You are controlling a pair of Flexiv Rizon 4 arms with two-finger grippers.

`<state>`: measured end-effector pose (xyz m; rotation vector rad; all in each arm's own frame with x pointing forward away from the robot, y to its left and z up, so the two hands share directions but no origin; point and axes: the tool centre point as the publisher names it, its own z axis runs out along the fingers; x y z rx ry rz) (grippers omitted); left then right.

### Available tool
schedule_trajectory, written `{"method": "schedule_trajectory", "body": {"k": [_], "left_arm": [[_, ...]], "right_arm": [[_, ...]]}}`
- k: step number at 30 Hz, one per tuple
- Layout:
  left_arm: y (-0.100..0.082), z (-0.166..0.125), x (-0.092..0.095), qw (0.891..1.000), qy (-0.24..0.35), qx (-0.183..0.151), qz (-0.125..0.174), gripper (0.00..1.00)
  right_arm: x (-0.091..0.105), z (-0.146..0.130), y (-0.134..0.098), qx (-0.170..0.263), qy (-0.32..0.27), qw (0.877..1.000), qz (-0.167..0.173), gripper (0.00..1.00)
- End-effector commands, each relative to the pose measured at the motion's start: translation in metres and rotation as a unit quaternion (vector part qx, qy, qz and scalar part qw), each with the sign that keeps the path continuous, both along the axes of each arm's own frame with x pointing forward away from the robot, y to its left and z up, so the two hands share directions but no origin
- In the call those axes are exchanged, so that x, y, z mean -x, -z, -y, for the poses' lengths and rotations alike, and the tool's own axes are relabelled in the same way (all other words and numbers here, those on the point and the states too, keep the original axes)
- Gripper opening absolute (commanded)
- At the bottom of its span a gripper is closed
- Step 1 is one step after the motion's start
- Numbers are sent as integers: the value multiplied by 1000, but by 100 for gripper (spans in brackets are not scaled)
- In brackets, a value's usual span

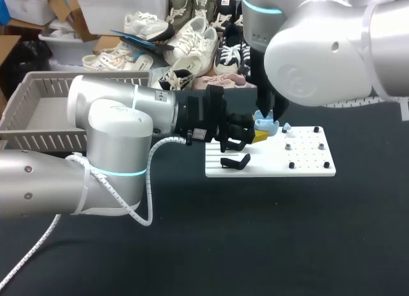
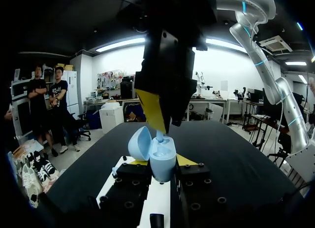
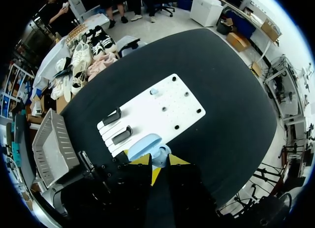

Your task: Pick up each earbud case from the left stands, insert the matching earbuds, close the lid, and place the case in the box.

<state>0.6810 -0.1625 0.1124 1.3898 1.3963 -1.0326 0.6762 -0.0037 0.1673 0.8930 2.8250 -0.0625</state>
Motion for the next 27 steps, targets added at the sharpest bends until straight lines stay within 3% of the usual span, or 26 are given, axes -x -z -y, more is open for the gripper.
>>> {"method": "schedule_trajectory", "body": {"k": [1,27], "left_arm": [[0,-1,-1,1000,1,1,0,0],[0,-1,-1,1000,1,1,0,0]], "right_arm": [[0,0,1,0,2,1000,0,0],[7,-1,1,-4,3,1000,-1,0]]}}
